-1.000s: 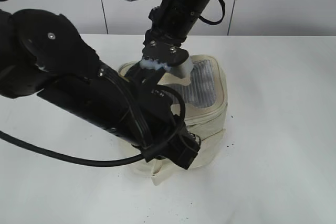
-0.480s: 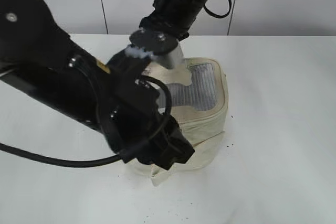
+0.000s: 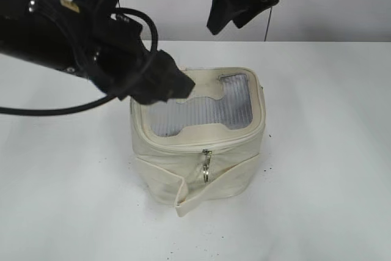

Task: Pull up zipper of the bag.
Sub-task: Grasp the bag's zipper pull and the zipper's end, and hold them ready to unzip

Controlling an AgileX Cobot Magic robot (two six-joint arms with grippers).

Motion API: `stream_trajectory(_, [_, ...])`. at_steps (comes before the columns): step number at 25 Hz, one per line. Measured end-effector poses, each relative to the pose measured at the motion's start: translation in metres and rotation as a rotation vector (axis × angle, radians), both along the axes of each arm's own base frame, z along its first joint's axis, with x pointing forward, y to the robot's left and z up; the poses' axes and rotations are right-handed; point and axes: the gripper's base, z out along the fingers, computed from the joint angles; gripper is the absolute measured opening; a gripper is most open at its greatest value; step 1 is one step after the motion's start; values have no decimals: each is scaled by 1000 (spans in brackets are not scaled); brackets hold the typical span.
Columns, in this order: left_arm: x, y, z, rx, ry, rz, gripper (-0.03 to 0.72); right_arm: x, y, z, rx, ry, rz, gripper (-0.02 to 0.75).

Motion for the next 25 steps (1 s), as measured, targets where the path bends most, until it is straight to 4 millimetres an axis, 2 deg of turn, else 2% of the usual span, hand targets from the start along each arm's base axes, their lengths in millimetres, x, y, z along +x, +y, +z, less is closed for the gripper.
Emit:
stream_trajectory(4, [36,7,4,-9,-20,90,431,-4,-25,6,-15,19,-68,501])
stream_trajectory(6, [55,5,4,-4,-10,107,435,-10,-38,7,-21,37,-93,501])
stream_trajectory(11, [91,-17,-6,37,66,61,444,-32,-69,-3,-62,118,-144,501])
stream_trajectory(19, [129,-55,-24,104,195,-80,445,-78,-116,-24,-108,254,-236,501])
stream_trajectory(25, [144,-68,-43,157,282,-156,445,-100,-121,-54,-95,259,-207,500])
